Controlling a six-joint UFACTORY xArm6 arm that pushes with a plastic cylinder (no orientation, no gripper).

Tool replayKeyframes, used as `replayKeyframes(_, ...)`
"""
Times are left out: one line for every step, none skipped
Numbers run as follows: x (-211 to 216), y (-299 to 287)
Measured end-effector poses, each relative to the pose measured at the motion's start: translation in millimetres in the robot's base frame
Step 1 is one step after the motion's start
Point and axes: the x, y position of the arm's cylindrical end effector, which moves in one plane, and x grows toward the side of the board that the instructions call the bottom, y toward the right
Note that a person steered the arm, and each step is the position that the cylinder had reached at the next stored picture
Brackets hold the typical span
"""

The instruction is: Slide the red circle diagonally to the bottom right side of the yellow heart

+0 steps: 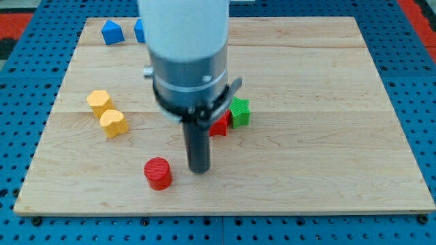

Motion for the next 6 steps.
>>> replayKeyframes(11, -65)
replayKeyframes(2, -106)
replayKeyframes(18, -151)
replayKeyframes(-8, -167)
replayKeyframes(-15, -125)
replayKeyframes(-7, -112)
